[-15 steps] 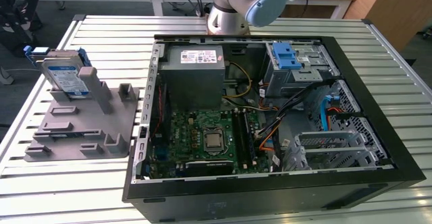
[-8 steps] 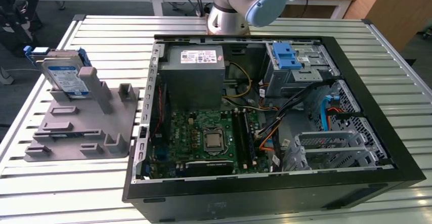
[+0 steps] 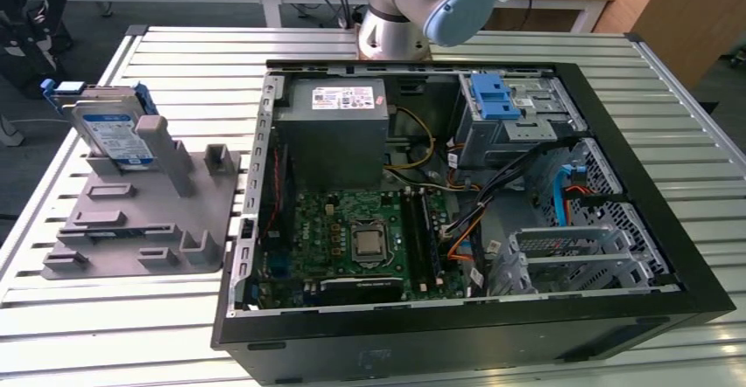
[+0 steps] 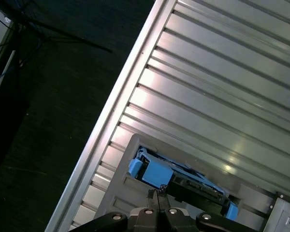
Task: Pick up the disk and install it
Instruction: 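Pick up the disk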
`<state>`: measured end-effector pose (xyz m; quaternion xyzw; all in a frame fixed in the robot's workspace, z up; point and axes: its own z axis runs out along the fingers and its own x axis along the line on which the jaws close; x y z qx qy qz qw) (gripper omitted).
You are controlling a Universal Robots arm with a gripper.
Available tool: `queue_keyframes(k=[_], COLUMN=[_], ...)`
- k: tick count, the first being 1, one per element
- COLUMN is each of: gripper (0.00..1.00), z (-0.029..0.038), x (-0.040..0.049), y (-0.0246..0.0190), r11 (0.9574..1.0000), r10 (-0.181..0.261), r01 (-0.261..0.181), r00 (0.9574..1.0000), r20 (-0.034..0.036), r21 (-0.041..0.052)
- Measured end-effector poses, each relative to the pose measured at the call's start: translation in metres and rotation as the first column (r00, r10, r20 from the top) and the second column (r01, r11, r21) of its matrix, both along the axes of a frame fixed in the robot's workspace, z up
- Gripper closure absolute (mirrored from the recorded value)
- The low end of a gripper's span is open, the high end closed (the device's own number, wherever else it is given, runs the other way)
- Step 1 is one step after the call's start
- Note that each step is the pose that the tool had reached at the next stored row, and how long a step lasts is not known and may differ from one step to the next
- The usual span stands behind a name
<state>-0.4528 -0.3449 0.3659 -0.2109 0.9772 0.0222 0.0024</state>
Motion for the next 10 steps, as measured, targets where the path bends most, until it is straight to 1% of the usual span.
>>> queue_keyframes(k=[10], gripper=[0.89], z=[0.0000], x=[0.0000], y=[0.0000], r11=[1.0000], r10=[0.008], r01=[-0.008], r00=[1.0000], r20=[0.0000], r21=[0.0000])
